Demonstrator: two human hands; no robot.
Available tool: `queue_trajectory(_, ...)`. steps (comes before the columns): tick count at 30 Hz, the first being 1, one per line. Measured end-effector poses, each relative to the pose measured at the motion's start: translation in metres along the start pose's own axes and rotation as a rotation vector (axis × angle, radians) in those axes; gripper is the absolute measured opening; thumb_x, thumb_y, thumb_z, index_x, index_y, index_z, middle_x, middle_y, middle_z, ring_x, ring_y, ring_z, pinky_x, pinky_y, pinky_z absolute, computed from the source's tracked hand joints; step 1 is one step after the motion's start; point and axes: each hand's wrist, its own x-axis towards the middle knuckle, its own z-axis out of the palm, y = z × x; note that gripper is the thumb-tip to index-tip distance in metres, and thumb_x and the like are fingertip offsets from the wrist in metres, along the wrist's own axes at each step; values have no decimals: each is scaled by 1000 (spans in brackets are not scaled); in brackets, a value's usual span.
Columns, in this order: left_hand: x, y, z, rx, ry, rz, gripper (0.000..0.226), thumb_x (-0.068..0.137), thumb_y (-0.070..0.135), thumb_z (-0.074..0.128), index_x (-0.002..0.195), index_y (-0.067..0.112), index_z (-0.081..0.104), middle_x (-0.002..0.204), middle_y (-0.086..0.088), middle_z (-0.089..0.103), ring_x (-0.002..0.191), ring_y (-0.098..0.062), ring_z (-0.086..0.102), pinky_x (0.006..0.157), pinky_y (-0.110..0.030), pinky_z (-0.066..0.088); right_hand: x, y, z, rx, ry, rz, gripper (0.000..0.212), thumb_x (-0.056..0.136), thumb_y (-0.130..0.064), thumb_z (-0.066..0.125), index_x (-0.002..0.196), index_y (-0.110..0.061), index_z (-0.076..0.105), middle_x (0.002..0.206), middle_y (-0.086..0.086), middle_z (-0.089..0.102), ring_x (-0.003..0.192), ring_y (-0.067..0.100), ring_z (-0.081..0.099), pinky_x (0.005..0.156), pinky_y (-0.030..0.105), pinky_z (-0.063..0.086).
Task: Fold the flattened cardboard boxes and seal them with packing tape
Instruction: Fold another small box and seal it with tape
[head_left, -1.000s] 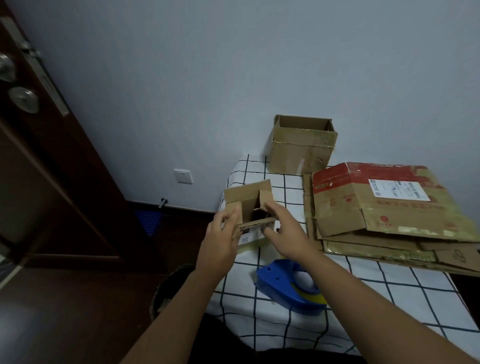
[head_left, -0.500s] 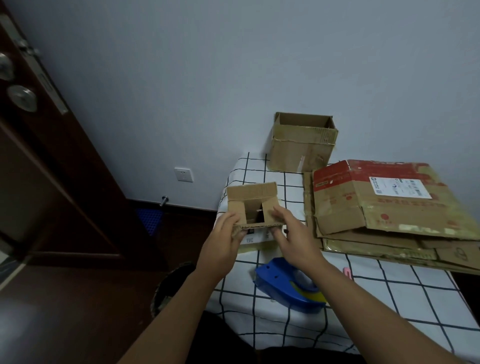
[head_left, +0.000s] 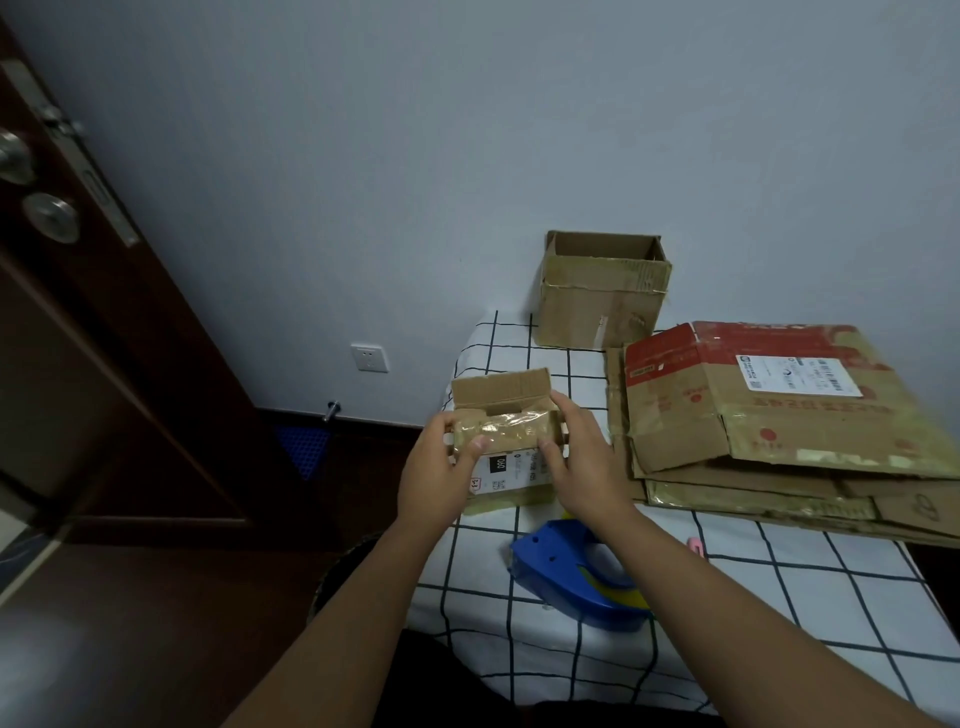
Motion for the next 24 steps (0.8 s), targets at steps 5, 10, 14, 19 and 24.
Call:
queue_trajectory(5,7,4,-4,106,-23,42,69,93,36,64,149,33,24,135,2,48,94,-4,60,71,-29,57,4,1,0,0,-2,34,57,100,-25,53,150,-32,28,147,-2,28,105,7,50,89,32,53)
queue_trajectory(10,33,7,-15,319,-261,40,115,81,28,77,154,35,-12,163,9,-8,149,-24,10,114,-48,26,6,8,5,69,-91,138,79,94,-9,60,156,-25,14,160,-3,12,126,5,34,101,20,34)
queue_trajectory(14,35,-2,-9,352,-367,93,103,86,17,72,155,35,-2,164,7,6,148,-20,17,113,-38,27,-1,17,17,150,-92,232,74,95,-12,60,156,-25,19,157,3,30,135,18,40,105,25,36)
queue_trajectory(19,36,-10,-8,211,-248,96,79,92,14,65,154,34,19,155,0,30,137,-19,39,110,-37,39,12,10,14,221,-75,218,66,98,-15,58,154,-27,24,145,-1,50,100,6,54,68,8,41)
queue_trajectory(24,37,1,-10,206,-236,135,60,95,16,60,147,29,34,150,4,33,130,-16,44,105,-39,46,21,4,6,199,-29,155,71,99,-18,58,155,-35,18,132,-5,55,96,12,62,74,20,48)
